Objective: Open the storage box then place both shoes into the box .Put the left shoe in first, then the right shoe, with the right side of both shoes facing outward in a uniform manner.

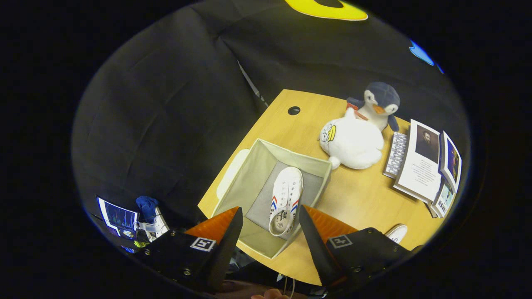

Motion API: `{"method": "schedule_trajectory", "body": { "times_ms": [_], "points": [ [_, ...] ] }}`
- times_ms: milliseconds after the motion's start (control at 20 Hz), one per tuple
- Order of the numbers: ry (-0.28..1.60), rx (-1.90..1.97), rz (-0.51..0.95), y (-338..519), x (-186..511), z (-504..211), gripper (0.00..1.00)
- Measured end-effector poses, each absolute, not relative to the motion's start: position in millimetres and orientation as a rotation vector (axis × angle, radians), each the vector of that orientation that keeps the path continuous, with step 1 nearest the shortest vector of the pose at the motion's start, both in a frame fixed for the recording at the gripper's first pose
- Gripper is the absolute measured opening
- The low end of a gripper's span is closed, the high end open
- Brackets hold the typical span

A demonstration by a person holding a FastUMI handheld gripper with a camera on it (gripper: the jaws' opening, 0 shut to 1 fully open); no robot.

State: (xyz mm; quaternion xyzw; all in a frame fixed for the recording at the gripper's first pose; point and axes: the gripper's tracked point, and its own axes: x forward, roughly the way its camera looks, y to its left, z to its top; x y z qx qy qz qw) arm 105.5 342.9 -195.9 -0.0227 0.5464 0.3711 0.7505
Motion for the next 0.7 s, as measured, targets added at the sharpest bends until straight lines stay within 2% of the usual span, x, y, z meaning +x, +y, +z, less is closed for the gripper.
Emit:
{"method": "schedule_trajectory", "body": {
  "times_ms": [700],
  "points": [
    [1.197,0.124,0.530,160.6,94.8,-215.0,0.84]
  ]
}}
